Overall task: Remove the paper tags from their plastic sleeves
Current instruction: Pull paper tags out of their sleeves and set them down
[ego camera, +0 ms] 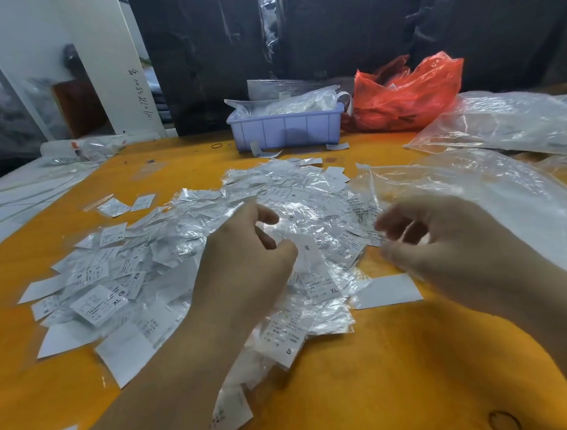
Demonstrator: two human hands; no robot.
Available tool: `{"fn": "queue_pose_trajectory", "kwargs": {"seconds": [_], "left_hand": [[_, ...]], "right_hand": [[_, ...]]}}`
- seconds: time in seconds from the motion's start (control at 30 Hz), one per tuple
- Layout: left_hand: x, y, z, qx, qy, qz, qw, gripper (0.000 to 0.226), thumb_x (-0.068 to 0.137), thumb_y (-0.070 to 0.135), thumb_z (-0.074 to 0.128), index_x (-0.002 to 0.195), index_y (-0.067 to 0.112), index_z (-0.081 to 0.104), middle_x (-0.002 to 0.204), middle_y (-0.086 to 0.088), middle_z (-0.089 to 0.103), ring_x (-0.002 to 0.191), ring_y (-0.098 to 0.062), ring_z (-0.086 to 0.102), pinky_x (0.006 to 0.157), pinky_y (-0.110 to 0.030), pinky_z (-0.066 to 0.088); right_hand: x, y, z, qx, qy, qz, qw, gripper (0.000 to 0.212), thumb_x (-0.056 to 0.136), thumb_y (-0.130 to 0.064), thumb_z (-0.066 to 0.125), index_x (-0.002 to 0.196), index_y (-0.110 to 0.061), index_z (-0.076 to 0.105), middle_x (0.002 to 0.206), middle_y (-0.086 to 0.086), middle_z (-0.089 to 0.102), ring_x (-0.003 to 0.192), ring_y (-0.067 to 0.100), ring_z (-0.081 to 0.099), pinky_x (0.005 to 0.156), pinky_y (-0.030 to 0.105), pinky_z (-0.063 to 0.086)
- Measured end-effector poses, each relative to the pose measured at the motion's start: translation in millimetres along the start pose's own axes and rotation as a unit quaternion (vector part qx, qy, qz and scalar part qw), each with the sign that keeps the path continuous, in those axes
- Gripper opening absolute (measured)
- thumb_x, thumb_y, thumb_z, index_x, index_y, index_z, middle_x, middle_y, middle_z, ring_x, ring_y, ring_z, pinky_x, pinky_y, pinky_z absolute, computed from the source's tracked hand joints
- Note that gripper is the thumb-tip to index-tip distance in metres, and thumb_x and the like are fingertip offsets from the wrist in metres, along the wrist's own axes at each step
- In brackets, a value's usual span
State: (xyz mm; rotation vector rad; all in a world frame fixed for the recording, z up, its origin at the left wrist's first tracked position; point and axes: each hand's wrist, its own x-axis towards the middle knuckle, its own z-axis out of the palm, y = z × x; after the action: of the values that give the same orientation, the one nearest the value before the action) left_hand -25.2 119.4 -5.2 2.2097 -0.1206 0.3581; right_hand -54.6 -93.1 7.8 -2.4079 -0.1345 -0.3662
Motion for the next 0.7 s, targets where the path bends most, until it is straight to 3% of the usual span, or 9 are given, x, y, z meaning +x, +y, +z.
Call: {"fn": "queue_pose_trajectory", "kwargs": {"seconds": [0.13, 0.2, 0.27, 0.37, 0.57, 0.7], "left_hand": [[1.0, -3.1, -0.6, 0.097, 0.021, -0.006, 0.995, 0.034, 0.08, 0.03, 0.071, 0.111, 0.03, 0.057, 0.092, 0.013, 0.058, 0.086, -0.013, 0.058, 0.07, -0.034, 0.051], [0.7, -2.0, -0.6, 0.126, 0.038, 0.017, 0.991, 0.039, 0.079, 0.031, 0.071, 0.114, 0.029, 0.056, 0.104, 0.01, 0.054, 0.101, -0.017, 0.054, 0.086, -0.042, 0.05], [-1.5, 1.2, 0.8, 0.123, 0.034, 0.033, 0.991, 0.038, 0.079, 0.032, 0.071, 0.114, 0.029, 0.057, 0.108, 0.008, 0.053, 0.105, -0.018, 0.052, 0.091, -0.045, 0.047], [-6.4, 4.2, 5.1, 0.106, 0.004, 0.043, 0.993, 0.031, 0.081, 0.034, 0.07, 0.11, 0.032, 0.059, 0.107, 0.012, 0.053, 0.103, -0.015, 0.052, 0.091, -0.042, 0.048], [-8.7, 3.9, 9.1, 0.085, -0.016, 0.075, 0.993, 0.021, 0.083, 0.033, 0.07, 0.101, 0.035, 0.06, 0.102, 0.016, 0.054, 0.099, -0.008, 0.051, 0.082, -0.028, 0.043], [-11.3, 7.6, 9.3, 0.011, -0.041, 0.106, 0.993, 0.012, 0.083, 0.04, 0.068, 0.092, 0.036, 0.062, 0.091, 0.018, 0.061, 0.09, 0.005, 0.053, 0.069, -0.006, 0.04]], "right_hand": [[-1.4, 6.7, 11.1, -0.138, -0.148, 0.036, 0.979, 0.032, 0.085, -0.036, 0.068, 0.117, -0.033, 0.064, 0.11, -0.016, 0.049, 0.095, 0.003, 0.05, 0.079, 0.022, 0.045], [-1.5, 6.6, 11.6, -0.15, -0.163, 0.042, 0.974, 0.032, 0.084, -0.04, 0.069, 0.115, -0.034, 0.065, 0.113, -0.016, 0.047, 0.099, 0.006, 0.05, 0.085, 0.029, 0.046], [-0.9, 6.6, 11.3, -0.149, -0.16, 0.038, 0.975, 0.025, 0.082, -0.041, 0.072, 0.106, -0.034, 0.068, 0.109, -0.016, 0.048, 0.095, 0.005, 0.05, 0.08, 0.027, 0.045], [0.2, 7.5, 11.3, -0.154, -0.155, 0.027, 0.976, 0.009, 0.081, -0.039, 0.074, 0.087, -0.035, 0.069, 0.1, -0.016, 0.049, 0.088, 0.003, 0.049, 0.07, 0.021, 0.04], [0.9, 7.4, 10.9, -0.132, -0.156, 0.019, 0.979, 0.026, 0.078, -0.057, 0.069, 0.079, -0.031, 0.065, 0.094, -0.017, 0.048, 0.085, 0.005, 0.05, 0.07, 0.022, 0.042], [2.8, 3.3, 8.5, -0.104, -0.035, -0.042, 0.993, 0.02, 0.086, -0.027, 0.07, 0.072, -0.031, 0.057, 0.084, -0.015, 0.053, 0.078, -0.001, 0.048, 0.062, 0.012, 0.034]]}}
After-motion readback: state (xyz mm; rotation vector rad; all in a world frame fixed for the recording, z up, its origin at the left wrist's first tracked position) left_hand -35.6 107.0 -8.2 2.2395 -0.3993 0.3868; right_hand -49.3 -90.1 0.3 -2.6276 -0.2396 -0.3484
